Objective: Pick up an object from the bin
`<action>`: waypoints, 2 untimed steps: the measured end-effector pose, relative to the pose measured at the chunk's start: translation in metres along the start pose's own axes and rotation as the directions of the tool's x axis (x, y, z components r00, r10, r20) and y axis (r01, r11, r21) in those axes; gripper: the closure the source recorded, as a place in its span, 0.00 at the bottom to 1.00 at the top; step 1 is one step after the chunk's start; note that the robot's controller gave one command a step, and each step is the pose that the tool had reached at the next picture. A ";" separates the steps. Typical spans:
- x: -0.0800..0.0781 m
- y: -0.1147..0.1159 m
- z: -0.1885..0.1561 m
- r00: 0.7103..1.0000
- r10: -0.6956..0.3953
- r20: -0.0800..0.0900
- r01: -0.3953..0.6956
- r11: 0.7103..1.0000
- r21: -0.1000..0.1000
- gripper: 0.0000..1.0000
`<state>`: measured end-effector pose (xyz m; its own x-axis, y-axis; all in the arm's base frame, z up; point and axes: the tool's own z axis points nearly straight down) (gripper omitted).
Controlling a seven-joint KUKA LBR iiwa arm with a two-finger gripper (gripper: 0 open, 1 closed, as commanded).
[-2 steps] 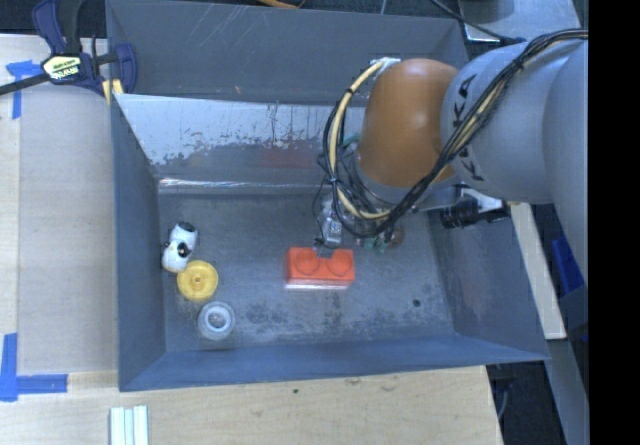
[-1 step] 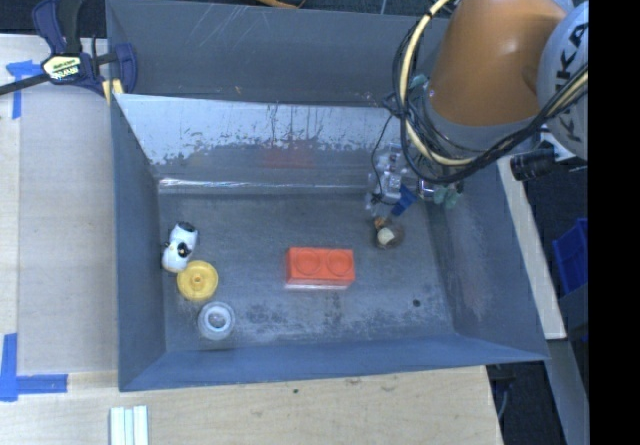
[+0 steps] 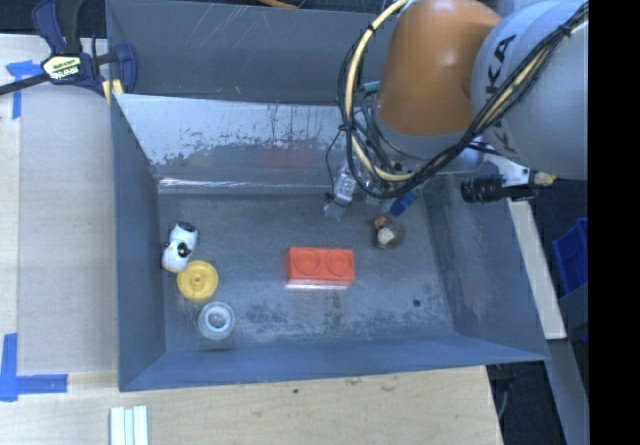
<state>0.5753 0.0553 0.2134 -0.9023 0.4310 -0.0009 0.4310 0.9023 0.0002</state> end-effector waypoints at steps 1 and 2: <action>-0.053 -0.017 0.035 0.955 -0.297 0.002 0.297 0.955 0.001 1.00; -0.038 -0.083 0.148 0.921 -0.389 -0.001 0.389 0.921 0.002 1.00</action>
Offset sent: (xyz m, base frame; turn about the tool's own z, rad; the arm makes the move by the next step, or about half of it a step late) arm 0.0396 -0.0359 -0.0324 -0.3043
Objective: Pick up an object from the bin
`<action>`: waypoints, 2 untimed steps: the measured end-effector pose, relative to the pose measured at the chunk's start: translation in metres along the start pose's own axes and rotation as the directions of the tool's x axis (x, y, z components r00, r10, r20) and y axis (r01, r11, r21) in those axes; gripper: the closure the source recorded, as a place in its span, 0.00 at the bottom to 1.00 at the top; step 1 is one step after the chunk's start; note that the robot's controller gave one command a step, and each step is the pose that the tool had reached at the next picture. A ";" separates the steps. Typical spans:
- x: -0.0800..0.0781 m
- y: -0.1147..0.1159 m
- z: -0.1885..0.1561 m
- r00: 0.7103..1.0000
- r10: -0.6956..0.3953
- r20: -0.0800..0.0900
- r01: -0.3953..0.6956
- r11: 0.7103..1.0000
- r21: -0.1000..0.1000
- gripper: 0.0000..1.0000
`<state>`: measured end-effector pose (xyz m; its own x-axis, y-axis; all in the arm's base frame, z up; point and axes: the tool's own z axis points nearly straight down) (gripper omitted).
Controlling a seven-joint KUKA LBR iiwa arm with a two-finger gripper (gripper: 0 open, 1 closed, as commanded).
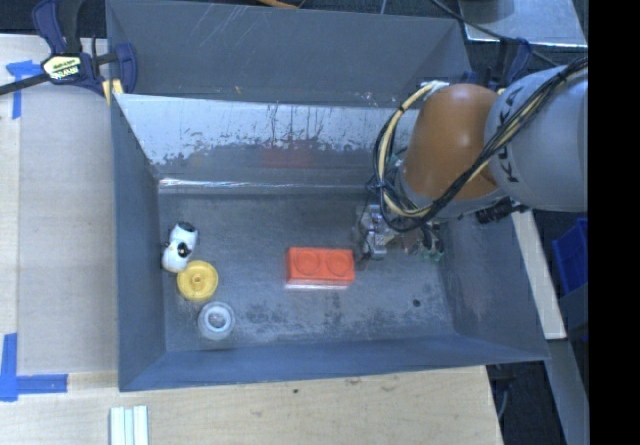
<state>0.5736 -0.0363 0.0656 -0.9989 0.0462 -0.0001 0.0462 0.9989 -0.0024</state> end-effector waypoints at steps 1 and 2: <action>-0.049 0.015 -0.014 0.943 -0.333 0.005 0.333 0.943 0.001 1.00; -0.053 0.065 -0.004 0.939 -0.344 0.011 0.344 0.939 0.001 1.00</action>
Offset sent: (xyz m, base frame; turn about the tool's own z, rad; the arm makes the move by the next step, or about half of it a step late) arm 0.0481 0.0128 0.0153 -0.3396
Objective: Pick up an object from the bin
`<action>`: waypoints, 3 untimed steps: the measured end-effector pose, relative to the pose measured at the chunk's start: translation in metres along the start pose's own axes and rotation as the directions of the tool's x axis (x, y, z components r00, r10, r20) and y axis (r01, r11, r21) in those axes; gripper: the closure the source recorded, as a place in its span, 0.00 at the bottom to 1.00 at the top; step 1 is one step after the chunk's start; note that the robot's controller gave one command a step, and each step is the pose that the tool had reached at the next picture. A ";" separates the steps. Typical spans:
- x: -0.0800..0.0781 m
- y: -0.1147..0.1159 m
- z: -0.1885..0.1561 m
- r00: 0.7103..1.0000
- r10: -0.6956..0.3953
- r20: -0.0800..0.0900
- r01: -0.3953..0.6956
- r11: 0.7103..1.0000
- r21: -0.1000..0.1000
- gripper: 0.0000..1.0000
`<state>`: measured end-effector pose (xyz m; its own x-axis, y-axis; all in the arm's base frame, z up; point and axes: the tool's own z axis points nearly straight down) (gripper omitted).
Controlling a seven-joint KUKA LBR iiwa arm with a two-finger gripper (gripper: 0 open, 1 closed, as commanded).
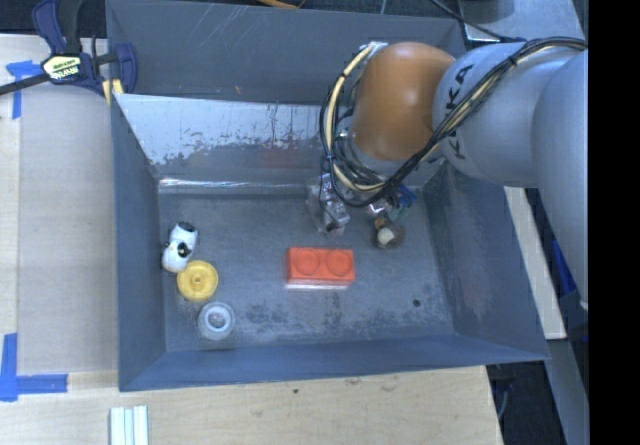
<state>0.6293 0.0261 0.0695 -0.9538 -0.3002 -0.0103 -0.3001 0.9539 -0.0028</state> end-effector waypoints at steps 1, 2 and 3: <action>0.001 -0.002 0.000 1.000 0.006 0.000 -0.006 1.000 0.000 1.00; 0.001 -0.002 0.000 1.000 0.007 0.000 -0.007 1.000 0.000 1.00; 0.001 -0.003 0.000 1.000 0.008 -0.002 -0.008 1.000 0.001 0.00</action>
Offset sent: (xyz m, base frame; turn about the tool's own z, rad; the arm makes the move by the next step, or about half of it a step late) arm 0.0000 0.0000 0.0000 0.0000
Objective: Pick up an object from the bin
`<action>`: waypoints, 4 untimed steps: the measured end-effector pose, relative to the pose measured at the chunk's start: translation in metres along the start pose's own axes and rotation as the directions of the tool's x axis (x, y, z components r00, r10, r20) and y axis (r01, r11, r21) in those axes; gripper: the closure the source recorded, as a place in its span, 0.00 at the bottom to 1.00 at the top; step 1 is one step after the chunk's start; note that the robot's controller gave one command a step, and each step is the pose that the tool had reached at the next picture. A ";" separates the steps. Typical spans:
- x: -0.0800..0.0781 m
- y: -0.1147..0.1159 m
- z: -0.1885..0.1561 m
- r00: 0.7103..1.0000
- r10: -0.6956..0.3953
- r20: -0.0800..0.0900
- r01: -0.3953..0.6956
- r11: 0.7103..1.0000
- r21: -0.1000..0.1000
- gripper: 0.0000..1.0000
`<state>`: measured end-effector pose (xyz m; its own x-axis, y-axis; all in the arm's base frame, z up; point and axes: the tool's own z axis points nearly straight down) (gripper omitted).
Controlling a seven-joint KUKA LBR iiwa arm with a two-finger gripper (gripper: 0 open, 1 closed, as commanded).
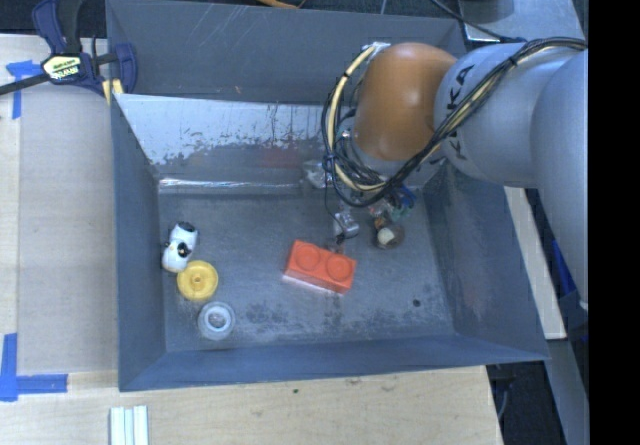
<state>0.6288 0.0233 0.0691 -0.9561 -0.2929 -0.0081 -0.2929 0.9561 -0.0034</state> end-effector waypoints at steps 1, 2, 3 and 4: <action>0.010 0.008 0.000 0.987 -0.161 0.002 0.161 0.987 0.000 0.00; 0.010 0.008 0.000 0.987 -0.159 0.001 0.159 0.987 0.000 0.00; 0.010 0.008 0.000 0.987 -0.159 0.002 0.159 0.987 0.000 0.00; 0.010 0.008 0.000 0.987 -0.158 0.002 0.158 0.987 0.000 0.00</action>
Offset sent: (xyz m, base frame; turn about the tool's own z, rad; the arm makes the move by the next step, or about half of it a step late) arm -0.0133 0.0055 0.0009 -0.1651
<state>0.6168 0.0282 0.0693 -0.8978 -0.4404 -0.0089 -0.4404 0.8978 -0.0044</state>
